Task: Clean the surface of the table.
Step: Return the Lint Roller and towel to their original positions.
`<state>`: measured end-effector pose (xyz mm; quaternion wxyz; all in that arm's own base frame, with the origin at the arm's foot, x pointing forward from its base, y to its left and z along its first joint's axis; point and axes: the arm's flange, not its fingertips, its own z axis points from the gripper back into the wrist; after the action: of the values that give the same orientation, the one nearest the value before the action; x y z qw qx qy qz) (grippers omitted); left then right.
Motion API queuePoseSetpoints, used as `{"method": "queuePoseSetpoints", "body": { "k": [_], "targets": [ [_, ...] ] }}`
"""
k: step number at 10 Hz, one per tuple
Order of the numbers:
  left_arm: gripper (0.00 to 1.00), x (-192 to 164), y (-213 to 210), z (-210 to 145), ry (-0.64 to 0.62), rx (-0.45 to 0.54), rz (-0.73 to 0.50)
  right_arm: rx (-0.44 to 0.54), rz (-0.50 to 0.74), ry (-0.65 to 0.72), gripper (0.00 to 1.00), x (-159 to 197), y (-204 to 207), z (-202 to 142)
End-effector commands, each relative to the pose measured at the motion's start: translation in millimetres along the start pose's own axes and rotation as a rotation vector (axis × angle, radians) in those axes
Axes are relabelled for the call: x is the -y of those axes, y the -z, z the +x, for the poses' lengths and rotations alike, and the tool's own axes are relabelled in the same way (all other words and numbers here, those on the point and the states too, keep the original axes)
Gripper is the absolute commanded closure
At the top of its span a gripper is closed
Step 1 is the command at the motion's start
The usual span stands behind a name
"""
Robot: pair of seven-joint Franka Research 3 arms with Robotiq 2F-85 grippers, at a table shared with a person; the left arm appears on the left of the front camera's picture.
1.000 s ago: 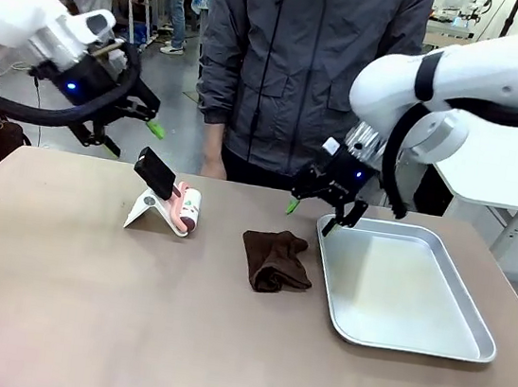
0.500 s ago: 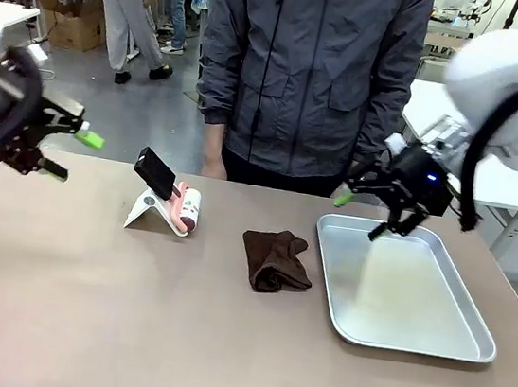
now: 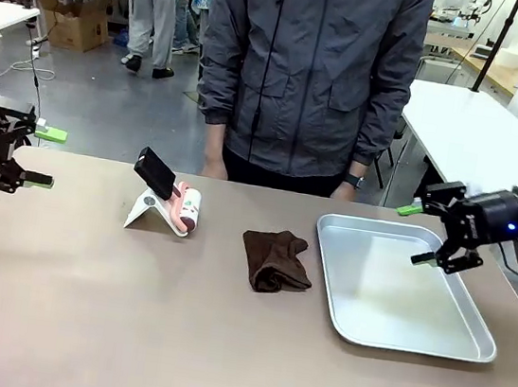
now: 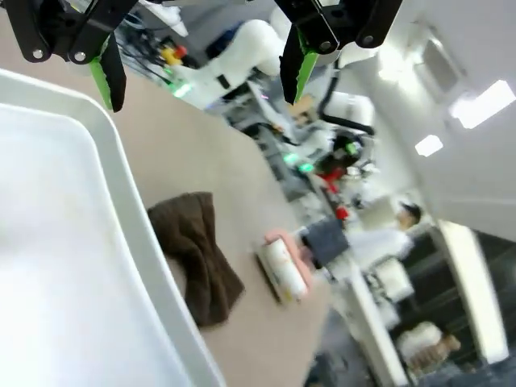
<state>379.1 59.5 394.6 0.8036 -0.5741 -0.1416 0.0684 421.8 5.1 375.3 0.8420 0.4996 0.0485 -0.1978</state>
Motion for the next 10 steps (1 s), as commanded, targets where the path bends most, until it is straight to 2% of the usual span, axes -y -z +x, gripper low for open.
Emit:
{"method": "queuePoseSetpoints", "body": {
  "k": [1,2,3,10],
  "targets": [
    [0.00,-27,3,20,-0.027,-0.005,-0.098,0.094,0.180,0.005,0.00,27,-5,8],
    [0.00,-41,1,31,-0.073,-0.047,-0.108,0.163,0.234,-0.003,0.00,36,-5,8],
    [0.00,-16,-1,5,-0.023,0.005,-0.047,0.044,0.079,0.036,0.00,19,-10,7],
    [0.00,-16,-1,5,-0.023,0.005,-0.047,0.044,0.079,0.036,0.00,19,-10,7]
  ]
}}
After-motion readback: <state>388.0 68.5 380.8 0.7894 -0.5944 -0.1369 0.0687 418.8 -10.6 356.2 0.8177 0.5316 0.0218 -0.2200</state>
